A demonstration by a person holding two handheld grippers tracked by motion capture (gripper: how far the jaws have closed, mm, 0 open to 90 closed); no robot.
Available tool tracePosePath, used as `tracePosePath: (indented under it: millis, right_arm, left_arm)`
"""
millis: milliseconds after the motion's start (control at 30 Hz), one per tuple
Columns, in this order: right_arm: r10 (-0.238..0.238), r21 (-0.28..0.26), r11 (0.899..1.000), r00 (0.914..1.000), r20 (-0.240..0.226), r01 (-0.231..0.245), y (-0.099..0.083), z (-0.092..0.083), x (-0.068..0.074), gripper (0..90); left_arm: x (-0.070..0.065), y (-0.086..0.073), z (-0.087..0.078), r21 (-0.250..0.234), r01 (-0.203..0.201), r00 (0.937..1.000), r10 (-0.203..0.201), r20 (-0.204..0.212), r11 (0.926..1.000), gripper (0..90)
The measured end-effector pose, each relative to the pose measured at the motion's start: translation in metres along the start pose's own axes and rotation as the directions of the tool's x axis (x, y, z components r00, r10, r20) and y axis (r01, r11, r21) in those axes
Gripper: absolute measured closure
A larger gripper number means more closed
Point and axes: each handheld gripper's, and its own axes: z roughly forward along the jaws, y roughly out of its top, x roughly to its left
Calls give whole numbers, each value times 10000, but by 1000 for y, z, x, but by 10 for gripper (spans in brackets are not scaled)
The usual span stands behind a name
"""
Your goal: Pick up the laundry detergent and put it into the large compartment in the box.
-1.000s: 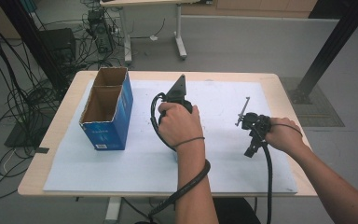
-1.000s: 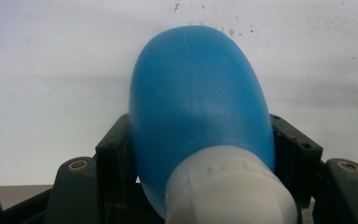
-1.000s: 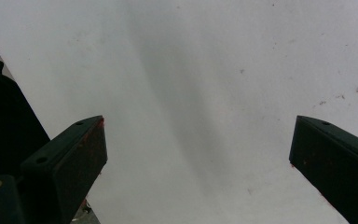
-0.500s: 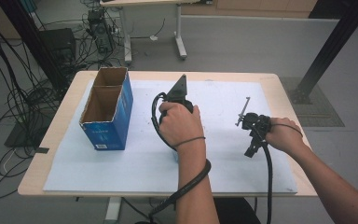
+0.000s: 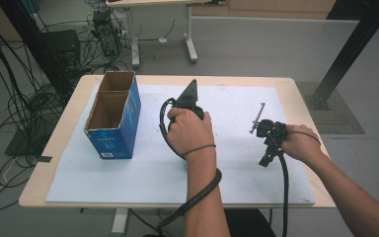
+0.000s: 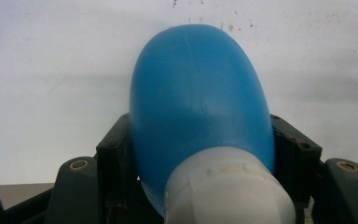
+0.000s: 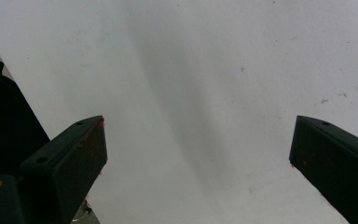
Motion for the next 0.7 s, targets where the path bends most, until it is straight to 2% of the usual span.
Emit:
tracePosePath:
  millis: [267,467,700]
  right_arm:
    - [10,35,10000,10000,-2,-10,1,2,0,40]
    - [39,65,10000,10000,31,-39,1,2,0,41]
    - [0,94,10000,10000,54,0,3,2,2,41]
  left_arm:
    - [3,0,-1,15,-175,9998,174,75,9998,362]
    - [-1,-1,-3,21,-410,9990,410,-198,9992,364]
    - [-1,-3,-10,-13,-640,9978,639,-193,9979,365]
